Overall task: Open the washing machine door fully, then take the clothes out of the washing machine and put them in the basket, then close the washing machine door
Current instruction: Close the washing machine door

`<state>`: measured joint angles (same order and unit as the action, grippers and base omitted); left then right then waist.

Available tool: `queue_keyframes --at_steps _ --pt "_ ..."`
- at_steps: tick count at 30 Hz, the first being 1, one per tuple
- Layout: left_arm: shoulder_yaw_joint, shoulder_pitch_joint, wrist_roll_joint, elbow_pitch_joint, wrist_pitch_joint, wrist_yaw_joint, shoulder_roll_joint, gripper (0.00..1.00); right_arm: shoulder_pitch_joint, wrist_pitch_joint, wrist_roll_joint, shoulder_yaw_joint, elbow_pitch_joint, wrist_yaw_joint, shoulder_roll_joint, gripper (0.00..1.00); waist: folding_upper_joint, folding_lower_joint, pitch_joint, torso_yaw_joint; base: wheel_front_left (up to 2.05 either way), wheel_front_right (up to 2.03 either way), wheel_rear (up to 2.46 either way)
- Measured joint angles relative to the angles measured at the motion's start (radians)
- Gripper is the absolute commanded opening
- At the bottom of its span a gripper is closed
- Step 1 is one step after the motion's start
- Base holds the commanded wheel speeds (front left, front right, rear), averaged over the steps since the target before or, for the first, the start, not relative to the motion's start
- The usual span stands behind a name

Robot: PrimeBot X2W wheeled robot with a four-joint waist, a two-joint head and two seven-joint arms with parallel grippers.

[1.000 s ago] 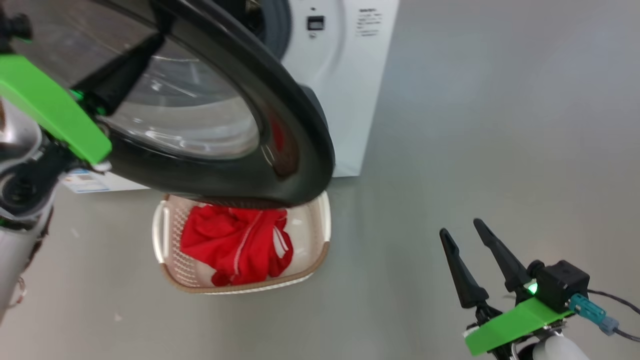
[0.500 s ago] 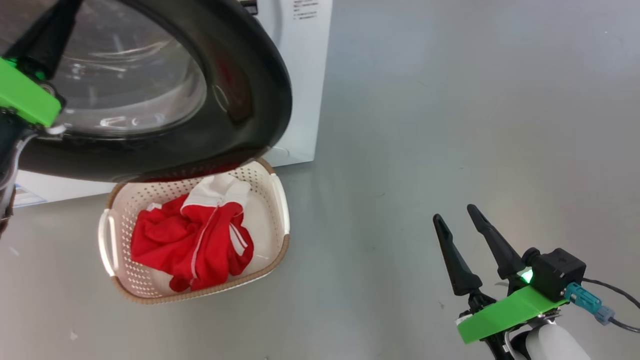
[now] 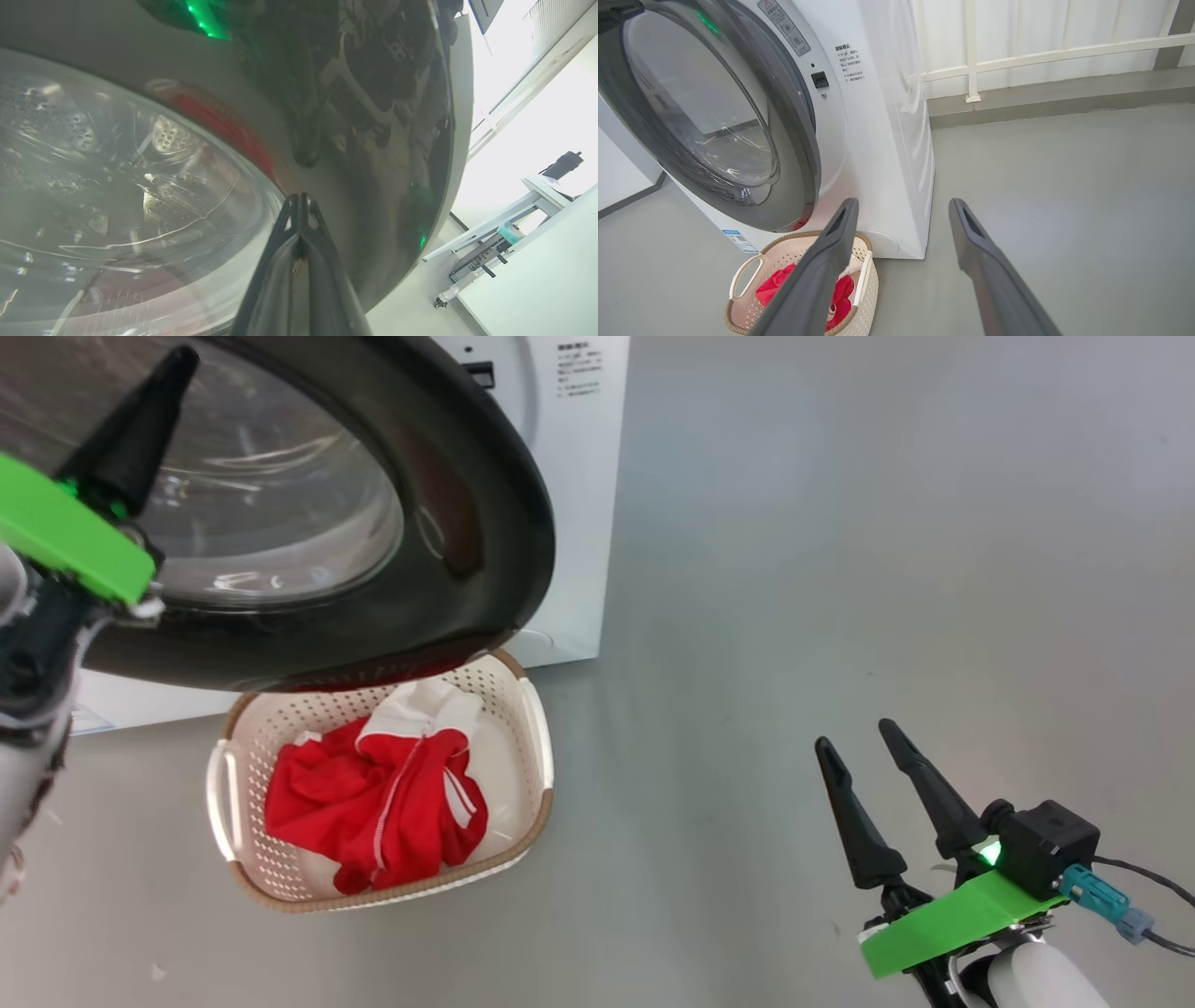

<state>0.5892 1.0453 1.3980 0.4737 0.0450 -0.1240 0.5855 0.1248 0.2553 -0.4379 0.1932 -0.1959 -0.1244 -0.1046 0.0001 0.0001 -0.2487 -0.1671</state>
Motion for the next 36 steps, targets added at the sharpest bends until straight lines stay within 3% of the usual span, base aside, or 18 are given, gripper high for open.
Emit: queue_keyframes --at_steps 5,6,8,10,14,15,19,25,31,36 --pt "0.013 -0.057 0.012 -0.028 -0.049 0.000 0.003 0.00 -0.006 0.000 0.000 -0.007 0.000 0.000 -0.012 1.00 0.0000 0.0000 0.017 0.018 0.00 0.00 0.00" --pt "0.020 -0.074 0.012 -0.036 -0.059 0.000 0.006 0.05 -0.011 0.000 0.000 -0.008 0.000 0.000 -0.015 1.00 0.0000 -0.0001 0.021 0.023 0.00 0.00 0.00" --pt "0.027 -0.114 0.013 -0.053 -0.091 0.000 0.015 0.15 -0.024 0.000 0.000 -0.008 -0.002 0.000 -0.018 1.00 0.0000 0.0000 0.032 0.031 0.00 0.00 0.00" --pt "0.028 -0.158 0.025 -0.074 -0.122 0.000 0.027 0.34 -0.032 0.000 0.001 -0.008 -0.002 0.000 -0.021 1.00 0.0000 0.0000 0.043 0.040 0.00 0.00 0.00" --pt "0.050 -0.245 0.036 -0.109 -0.170 0.000 0.043 0.53 -0.055 0.000 0.001 -0.009 -0.002 0.000 -0.030 1.00 0.0000 0.0000 0.064 0.061 0.00 0.00 0.00" --pt "0.058 -0.267 0.038 -0.111 -0.180 -0.001 0.047 0.69 -0.061 0.000 0.001 -0.009 -0.003 0.000 -0.034 1.00 0.0000 0.0000 0.069 0.068 0.00 0.00 0.00" --pt "0.077 -0.350 0.048 -0.112 -0.225 -0.001 0.053 1.00 -0.084 0.000 0.001 -0.012 -0.004 0.000 -0.045 1.00 0.0000 0.0000 0.088 0.095 0.00 0.00 0.00" --pt "0.081 -0.454 0.073 -0.117 -0.275 -0.001 0.050 1.00 -0.107 0.000 0.001 -0.014 -0.006 0.000 -0.052 1.00 0.0000 0.0000 0.118 0.135 0.00 0.00 0.00" --pt "0.006 -0.610 0.069 -0.121 -0.294 -0.001 0.034 1.00 -0.131 0.000 0.001 -0.017 -0.006 0.000 -0.057 1.00 0.0000 0.0000 0.152 0.163 0.00 0.00 0.00" --pt "-0.113 -0.730 0.022 -0.114 -0.295 -0.001 -0.009 1.00 -0.142 0.000 0.001 -0.019 -0.006 0.000 -0.062 1.00 0.0000 -0.0001 0.168 0.169 0.00 0.00 0.00"
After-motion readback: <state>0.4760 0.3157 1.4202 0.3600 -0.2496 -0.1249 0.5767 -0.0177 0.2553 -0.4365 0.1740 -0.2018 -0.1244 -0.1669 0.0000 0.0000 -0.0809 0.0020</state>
